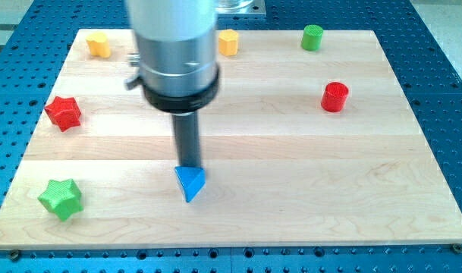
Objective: Make a diagonal with the blue blocks at the bottom right corner of the board
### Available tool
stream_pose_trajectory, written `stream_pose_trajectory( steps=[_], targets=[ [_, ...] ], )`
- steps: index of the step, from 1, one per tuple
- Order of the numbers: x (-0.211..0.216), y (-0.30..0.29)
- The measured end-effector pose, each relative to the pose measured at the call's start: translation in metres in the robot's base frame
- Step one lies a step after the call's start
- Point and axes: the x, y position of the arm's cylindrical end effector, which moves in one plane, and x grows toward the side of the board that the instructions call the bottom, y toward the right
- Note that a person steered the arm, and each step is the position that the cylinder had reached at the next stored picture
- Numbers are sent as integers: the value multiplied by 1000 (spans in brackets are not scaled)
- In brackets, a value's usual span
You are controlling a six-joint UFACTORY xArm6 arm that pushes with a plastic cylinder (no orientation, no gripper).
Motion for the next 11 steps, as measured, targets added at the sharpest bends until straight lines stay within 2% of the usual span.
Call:
stream_pose_trajectory(
  steps=[1, 2, 3, 4, 5, 6, 7, 8, 9, 10, 11],
  targets=[
    [2, -37],
    [25, -35],
    [49, 64],
    [50, 155],
    [39, 58],
    [16, 131],
    [13, 199],
    [-7, 208],
    [33, 246],
    [8, 181],
    [-35, 69]
  ],
)
